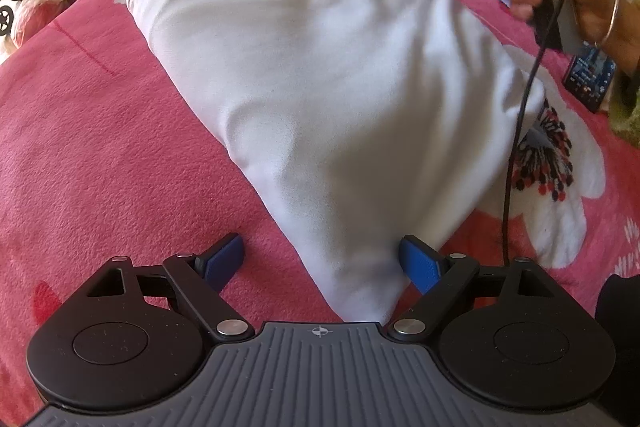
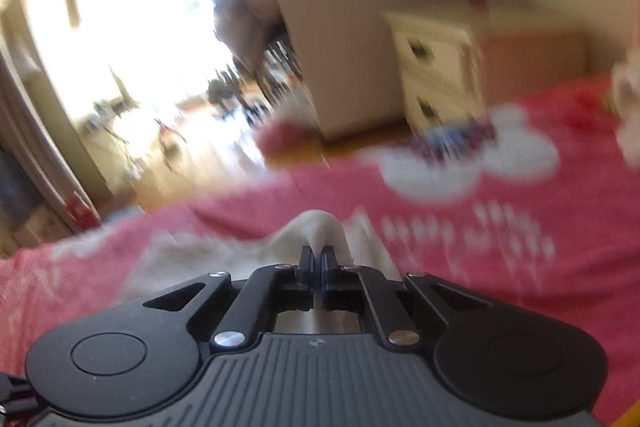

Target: Fold clothes

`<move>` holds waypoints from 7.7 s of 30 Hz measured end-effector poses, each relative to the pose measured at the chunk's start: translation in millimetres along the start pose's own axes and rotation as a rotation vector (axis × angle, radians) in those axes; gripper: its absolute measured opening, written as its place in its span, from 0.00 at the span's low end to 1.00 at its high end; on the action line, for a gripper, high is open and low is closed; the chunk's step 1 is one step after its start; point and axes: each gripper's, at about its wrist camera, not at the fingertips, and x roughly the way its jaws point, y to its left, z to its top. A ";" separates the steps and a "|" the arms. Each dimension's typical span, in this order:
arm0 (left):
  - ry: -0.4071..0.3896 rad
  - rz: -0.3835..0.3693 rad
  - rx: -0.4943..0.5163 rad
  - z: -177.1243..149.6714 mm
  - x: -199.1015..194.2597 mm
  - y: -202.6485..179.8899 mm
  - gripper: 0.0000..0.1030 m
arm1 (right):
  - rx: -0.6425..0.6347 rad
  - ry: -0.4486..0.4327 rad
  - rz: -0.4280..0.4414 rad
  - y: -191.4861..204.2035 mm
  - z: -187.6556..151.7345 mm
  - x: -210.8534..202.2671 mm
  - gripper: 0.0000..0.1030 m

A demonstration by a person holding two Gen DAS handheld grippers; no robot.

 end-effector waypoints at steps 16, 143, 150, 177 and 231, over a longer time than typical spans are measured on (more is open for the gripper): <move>-0.008 0.009 0.003 1.2 0.4 -7.0 0.87 | 0.318 -0.002 -0.102 -73.3 -9.0 1.3 0.25; -0.315 0.184 -0.220 48.3 -2.4 67.6 0.89 | -0.111 0.134 -0.106 11.4 15.6 67.1 0.00; -0.322 0.209 -0.240 69.6 10.3 82.2 0.93 | -0.018 0.223 -0.115 -8.1 9.4 98.3 0.00; -0.330 0.210 -0.323 63.7 -1.6 93.4 0.92 | 0.057 0.366 -0.231 -41.7 -11.1 16.2 0.11; -0.289 0.037 0.001 8.8 -22.7 -3.5 0.92 | -0.054 0.280 -0.110 29.3 -112.7 -121.1 0.02</move>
